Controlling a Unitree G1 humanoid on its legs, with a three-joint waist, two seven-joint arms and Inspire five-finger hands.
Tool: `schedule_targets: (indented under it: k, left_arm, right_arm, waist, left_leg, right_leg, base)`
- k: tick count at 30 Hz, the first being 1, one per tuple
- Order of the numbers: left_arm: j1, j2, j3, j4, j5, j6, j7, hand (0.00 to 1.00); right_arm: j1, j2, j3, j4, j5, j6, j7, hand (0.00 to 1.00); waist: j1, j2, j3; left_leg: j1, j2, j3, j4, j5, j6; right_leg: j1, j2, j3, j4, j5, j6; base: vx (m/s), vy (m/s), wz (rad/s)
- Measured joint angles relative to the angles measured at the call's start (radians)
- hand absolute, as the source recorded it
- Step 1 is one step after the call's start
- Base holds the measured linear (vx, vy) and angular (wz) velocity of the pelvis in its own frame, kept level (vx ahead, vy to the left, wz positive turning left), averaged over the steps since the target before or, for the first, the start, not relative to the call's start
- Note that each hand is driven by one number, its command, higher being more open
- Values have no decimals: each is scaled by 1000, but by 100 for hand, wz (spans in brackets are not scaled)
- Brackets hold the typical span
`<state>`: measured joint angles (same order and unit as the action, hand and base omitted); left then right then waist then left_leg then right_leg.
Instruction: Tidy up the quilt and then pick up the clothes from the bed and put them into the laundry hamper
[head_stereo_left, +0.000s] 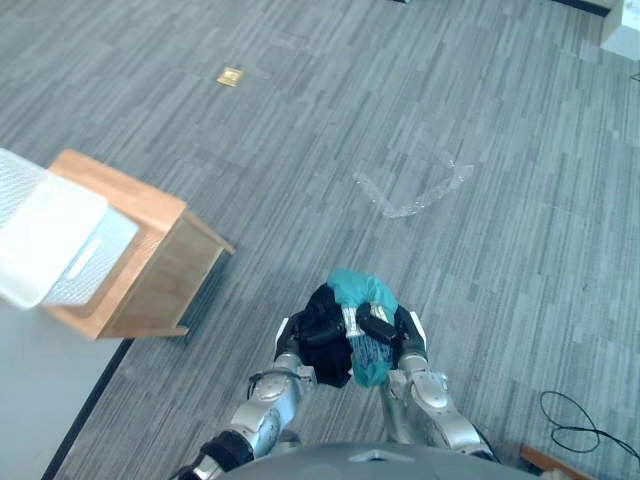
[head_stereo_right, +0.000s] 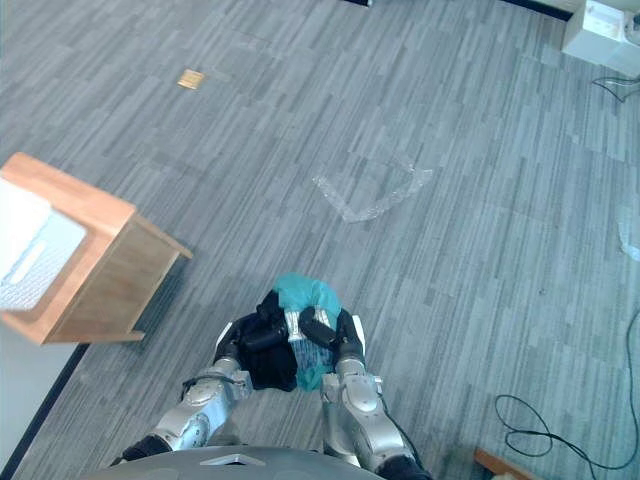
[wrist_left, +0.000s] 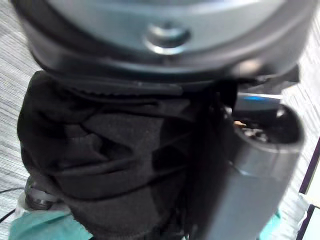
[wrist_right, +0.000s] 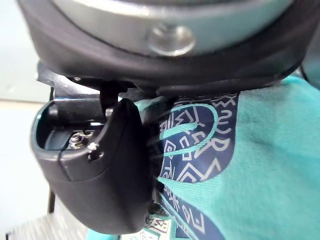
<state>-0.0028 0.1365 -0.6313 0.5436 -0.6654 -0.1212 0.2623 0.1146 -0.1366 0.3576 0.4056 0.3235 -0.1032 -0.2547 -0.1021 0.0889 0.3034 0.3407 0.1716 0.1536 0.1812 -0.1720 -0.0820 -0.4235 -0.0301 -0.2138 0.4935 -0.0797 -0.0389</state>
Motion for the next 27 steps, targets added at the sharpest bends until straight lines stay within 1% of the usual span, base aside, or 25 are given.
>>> schedule_targets:
  k: [1,2,3,4,6,7,8,9,10,11,12,13,14,15,16,17,18,19,20,21,22,23,24,25,27]
  left_arm:
    - [15,-4,10,0,-13,0,-23,0]
    - [23,-4,15,0,-35,0,-32,0]
    - [45,-19,36,-6,-81,0,-53,0]
    - [75,-26,63,-20,-123,-1,-62,0]
    - [117,-21,92,-54,-161,-1,-72,0]
    - [143,-20,123,-94,-168,-4,-77,0]
    - [171,-21,148,-128,-172,-12,-78,0]
    - [178,-24,160,-143,-186,-18,-79,0]
    - [179,-27,166,-165,-193,-27,-77,0]
    - [176,-33,180,-167,-193,-32,-75,0]
    - [165,-40,182,-162,-193,-33,-68,0]
    - [156,-43,184,-156,-193,-32,-63,0]
    - [151,-52,185,-145,-195,-30,-50,0]
    - [141,-59,179,-122,-199,-28,-39,0]
    - [131,-62,180,-115,-207,-28,-28,0]
    - [118,-62,180,-114,-220,-26,-16,0]
    - [119,-61,179,-114,-232,-26,-10,0]
    - [125,-60,177,-114,-232,-27,-10,0]
    - [127,-58,174,-114,-235,-28,-10,0]
    - [127,-57,172,-112,-236,-30,-10,0]
    - [127,-56,168,-100,-237,-30,-10,0]
    - [121,-55,161,-88,-237,-31,-7,0]
    - [120,-52,153,-87,-236,-33,-5,0]
    - [121,-41,130,-87,-236,-37,-5,0]
    - [111,-38,113,-84,-235,-43,-7,0]
  right_arm:
    - [-3,-11,0,14,-1,2,1,0]
    - [-2,-16,1,21,-1,4,2,0]
    - [2,-25,2,27,-1,13,3,0]
    - [7,-24,5,30,-1,27,3,0]
    - [16,-20,9,30,-1,28,5,0]
    - [12,-18,11,29,-4,28,6,0]
    - [-1,-18,14,30,-5,28,4,0]
    - [-7,-18,17,30,-5,28,4,0]
    - [-19,-18,21,30,-8,29,4,0]
    - [-29,-16,36,30,-31,29,4,0]
    - [-34,-14,55,28,-46,29,6,0]
    - [-34,-14,65,27,-46,29,6,0]
    - [-34,-11,77,28,-49,29,4,0]
    - [-37,15,76,38,-64,30,-3,0]
    - [-30,21,76,36,-79,29,-8,0]
    - [-34,28,76,38,-84,29,-14,0]
    - [-34,37,74,42,-92,29,-23,0]
    - [-30,43,73,43,-101,29,-29,0]
    - [-15,55,64,43,-121,26,-37,0]
    - [-8,56,61,44,-121,25,-38,0]
    - [-6,57,63,48,-121,25,-36,0]
    - [-11,57,64,56,-121,25,-31,0]
    - [-7,58,64,56,-121,24,-30,0]
    - [4,57,64,54,-121,15,-29,0]
    - [10,56,59,50,-120,1,-27,0]
  waist:
    - [2,6,2]
    - [4,17,5]
    - [19,37,5]
    - [39,38,9]
    - [67,20,17]
    - [100,8,18]
    - [133,4,19]
    - [145,2,18]
    - [164,-4,21]
    - [183,-21,24]
    - [184,-39,22]
    - [184,-53,20]
    - [188,-59,10]
    - [199,-109,3]
    - [198,-123,-7]
    - [198,-131,-8]
    - [211,-137,-11]
    - [213,-139,-15]
    - [202,-138,-21]
    - [194,-141,-25]
    - [189,-146,-27]
    - [175,-140,-26]
    - [162,-130,-25]
    - [141,-113,-28]
    - [110,-101,-24]
  left_leg:
    - [-93,27,-24,277,71,-14]
    - [-148,50,-46,414,128,-33]
    - [-273,85,-94,712,148,-61]
    - [-380,100,-110,941,99,-68]
    - [-480,96,-94,1063,43,-57]
    - [-560,88,-62,1061,5,-40]
    - [-636,68,-47,985,-27,-37]
    - [-665,52,-43,916,-43,-34]
    - [-701,28,-28,795,-63,-20]
    - [-731,7,23,631,-63,6]
    - [-750,-9,97,461,-29,33]
    - [-751,-15,144,364,7,43]
    - [-740,-31,228,216,136,106]
    - [-728,-74,262,219,153,176]
    - [-737,-93,262,234,136,204]
    - [-744,-107,252,284,98,244]
    - [-712,-120,246,308,55,255]
    - [-684,-132,237,299,34,251]
    - [-611,-159,184,255,-4,231]
    - [-559,-181,141,205,-22,218]
    - [-510,-204,103,165,-23,217]
    - [-426,-222,50,107,-22,216]
    - [-365,-225,7,70,-22,216]
    - [-283,-222,-69,17,-23,215]
    - [-223,-210,-162,-11,-33,200]
  right_leg:
    - [89,11,-13,-41,-53,-2]
    - [135,22,-11,-84,-56,-6]
    - [226,60,-10,-161,-58,-14]
    - [319,85,2,-220,-61,-20]
    - [436,91,19,-292,-65,-25]
    - [499,91,45,-346,-68,-24]
    - [545,87,65,-390,-68,-21]
    - [562,83,71,-410,-67,-19]
    - [588,69,77,-434,-72,-11]
    - [626,45,77,-463,-85,9]
    - [671,15,54,-489,-103,34]
    - [692,2,38,-501,-113,50]
    - [737,-15,13,-516,-135,83]
    - [757,-58,-8,-516,-147,111]
    - [757,-77,-28,-512,-132,134]
    - [770,-82,-59,-481,-92,199]
    - [746,-94,-63,-340,-74,225]
    - [715,-105,-63,-223,-61,230]
    - [625,-127,-48,45,48,224]
    - [539,-140,-13,253,125,223]
    - [454,-158,8,435,107,196]
    - [371,-173,8,577,60,126]
    - [328,-174,1,610,27,84]
    - [253,-162,0,597,-33,62]
    - [163,-160,8,511,-95,63]
  base:
    - [556,-259,3]
    - [648,-213,-9]
    - [509,-50,-22]
    - [500,-30,-24]
    - [482,-26,-24]
    - [562,8,-45]
    - [470,33,-47]
    - [380,61,-39]
    - [483,148,-23]
    - [607,210,-1]
    - [632,227,18]
    - [594,199,41]
    - [638,212,44]
    - [646,212,53]
    - [651,230,72]
    - [653,227,84]
    - [653,244,82]
    - [610,258,97]
    - [578,225,109]
    - [561,188,131]
    - [690,93,133]
    - [557,33,131]
    - [775,-26,162]
    - [429,-42,137]
    - [541,-152,155]
